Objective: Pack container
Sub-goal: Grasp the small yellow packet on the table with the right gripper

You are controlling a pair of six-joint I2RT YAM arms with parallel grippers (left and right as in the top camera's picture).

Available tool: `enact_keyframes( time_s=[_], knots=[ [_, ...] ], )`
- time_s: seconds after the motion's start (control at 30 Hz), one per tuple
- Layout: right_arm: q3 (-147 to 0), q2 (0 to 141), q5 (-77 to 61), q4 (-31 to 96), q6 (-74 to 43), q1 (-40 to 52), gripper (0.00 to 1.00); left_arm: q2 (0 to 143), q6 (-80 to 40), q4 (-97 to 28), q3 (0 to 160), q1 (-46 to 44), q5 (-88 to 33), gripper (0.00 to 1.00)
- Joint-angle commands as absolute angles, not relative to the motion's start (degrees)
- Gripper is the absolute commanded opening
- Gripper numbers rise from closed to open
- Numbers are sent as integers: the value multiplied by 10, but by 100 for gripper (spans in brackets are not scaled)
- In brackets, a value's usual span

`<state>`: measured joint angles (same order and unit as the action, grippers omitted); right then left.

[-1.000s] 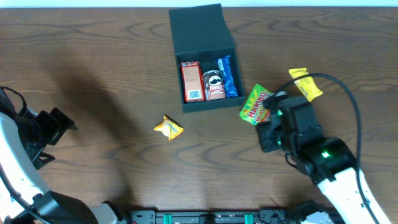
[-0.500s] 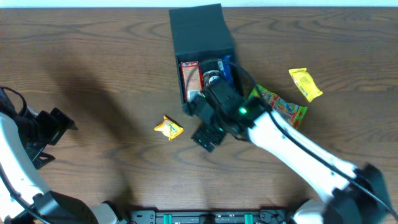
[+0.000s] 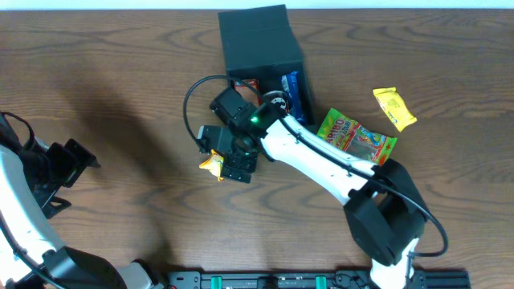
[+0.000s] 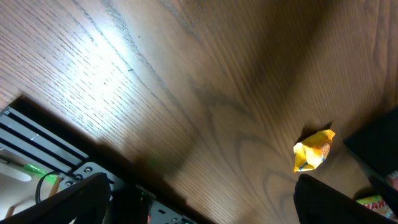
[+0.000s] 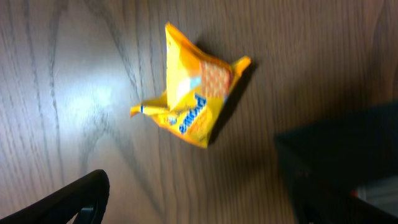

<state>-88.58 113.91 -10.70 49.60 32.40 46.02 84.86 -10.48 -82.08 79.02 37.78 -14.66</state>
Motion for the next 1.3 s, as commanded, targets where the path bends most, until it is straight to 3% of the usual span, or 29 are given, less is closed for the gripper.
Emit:
enact_keyframes(
  time_s=[0.0, 0.63, 0.87, 1.13, 1.27],
  knots=[
    [-900, 1149, -115, 488, 338, 473, 95, 847, -105, -822, 797, 380, -144, 95],
    [-899, 1190, -114, 442, 170, 502, 97, 847, -105, -823, 797, 380, -144, 95],
    [-899, 1231, -114, 415, 148, 502, 91, 847, -105, -823, 797, 380, -144, 95],
    [-899, 1239, -114, 394, 137, 499, 50, 847, -105, -822, 797, 380, -144, 95],
    [-899, 1239, -114, 392, 137, 495, 43, 847, -105, -823, 797, 380, -144, 95]
  ],
)
